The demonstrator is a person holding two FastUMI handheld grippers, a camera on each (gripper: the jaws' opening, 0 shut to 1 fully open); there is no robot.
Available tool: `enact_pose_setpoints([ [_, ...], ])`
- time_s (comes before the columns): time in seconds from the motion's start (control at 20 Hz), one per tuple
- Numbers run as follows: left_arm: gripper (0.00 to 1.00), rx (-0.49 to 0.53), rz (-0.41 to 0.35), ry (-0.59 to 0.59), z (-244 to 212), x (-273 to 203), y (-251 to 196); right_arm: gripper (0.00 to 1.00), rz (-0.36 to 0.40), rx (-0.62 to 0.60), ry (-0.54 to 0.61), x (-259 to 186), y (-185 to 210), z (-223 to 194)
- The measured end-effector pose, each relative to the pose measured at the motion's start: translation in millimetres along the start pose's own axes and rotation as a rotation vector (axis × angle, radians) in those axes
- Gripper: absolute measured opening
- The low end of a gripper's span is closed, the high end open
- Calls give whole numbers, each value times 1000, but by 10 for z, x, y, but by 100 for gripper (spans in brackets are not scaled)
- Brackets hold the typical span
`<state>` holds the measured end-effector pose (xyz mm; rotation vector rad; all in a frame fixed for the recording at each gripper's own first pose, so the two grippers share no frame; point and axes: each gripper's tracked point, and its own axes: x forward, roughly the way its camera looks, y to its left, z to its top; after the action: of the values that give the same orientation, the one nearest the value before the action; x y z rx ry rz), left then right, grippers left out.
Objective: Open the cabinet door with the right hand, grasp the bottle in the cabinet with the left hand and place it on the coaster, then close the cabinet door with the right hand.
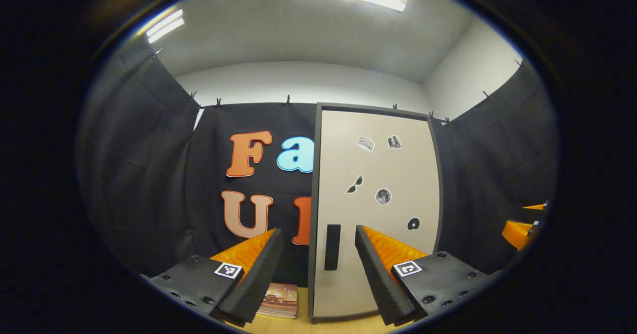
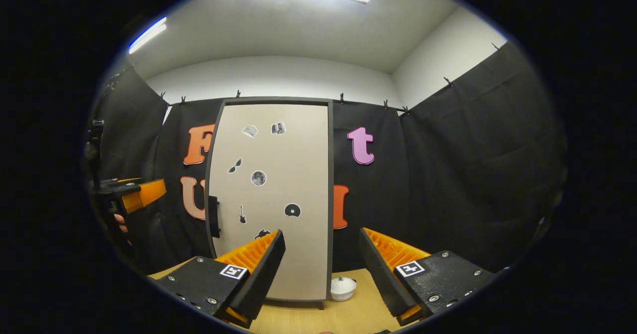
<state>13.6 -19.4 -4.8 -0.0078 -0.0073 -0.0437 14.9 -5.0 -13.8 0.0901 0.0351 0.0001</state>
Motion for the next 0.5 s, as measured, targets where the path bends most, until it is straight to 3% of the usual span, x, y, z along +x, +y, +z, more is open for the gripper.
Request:
enact_pose_setpoints([
  [0.5,95,12,-7,-2,-22,30,118,93,13,-17,11,200,185,-77],
])
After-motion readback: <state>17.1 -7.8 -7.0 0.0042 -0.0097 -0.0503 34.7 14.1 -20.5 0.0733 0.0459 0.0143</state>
